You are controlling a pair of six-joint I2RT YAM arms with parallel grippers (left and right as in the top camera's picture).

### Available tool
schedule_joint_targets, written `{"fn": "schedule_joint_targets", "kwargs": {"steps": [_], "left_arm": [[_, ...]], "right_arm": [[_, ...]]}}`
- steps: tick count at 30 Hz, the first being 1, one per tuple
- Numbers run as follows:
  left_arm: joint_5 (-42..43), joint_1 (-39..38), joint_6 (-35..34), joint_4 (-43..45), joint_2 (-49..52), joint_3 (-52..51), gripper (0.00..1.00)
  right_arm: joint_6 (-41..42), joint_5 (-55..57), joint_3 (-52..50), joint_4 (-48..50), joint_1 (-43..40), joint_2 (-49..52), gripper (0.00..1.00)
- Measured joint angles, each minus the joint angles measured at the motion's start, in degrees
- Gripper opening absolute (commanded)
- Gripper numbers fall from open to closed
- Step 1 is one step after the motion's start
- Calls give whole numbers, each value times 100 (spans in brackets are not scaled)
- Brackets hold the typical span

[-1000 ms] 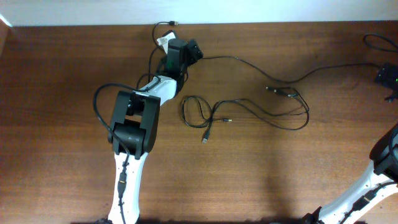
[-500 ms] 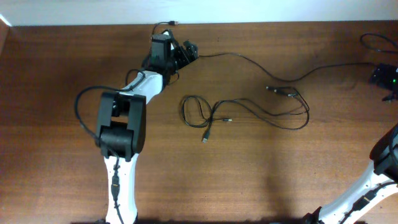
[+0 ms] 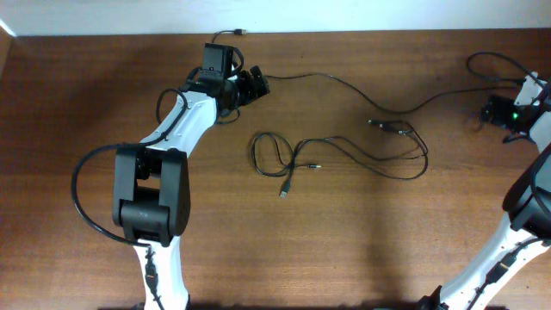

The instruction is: Untangle cables

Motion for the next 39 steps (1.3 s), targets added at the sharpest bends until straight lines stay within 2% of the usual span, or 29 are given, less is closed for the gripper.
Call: {"fn": "schedule_joint_targets", "kwargs": {"steps": [4, 11, 18, 21, 26, 39], "left_arm": [[-2, 0, 57, -26, 0, 0, 99], [-2, 0, 219, -22, 0, 0, 99], [-212, 0, 341, -22, 0, 0, 99], [-302, 0, 343, -24, 0, 0, 99], [-343, 0, 343, -22, 0, 0, 99], [-345, 0, 343, -26, 0, 0, 99]], "right_arm": [[-538, -168, 94, -356, 94, 22, 99], [-2531, -313, 299, -1886, 490, -92, 99], [-3104, -372, 317, -2197, 1307, -118, 99], [-3132, -339, 313, -2214, 1733, -129, 99], [-3034, -337, 275, -2000, 1996, -129, 99], [-1392, -258, 190, 800, 2081, 369, 99]]}}
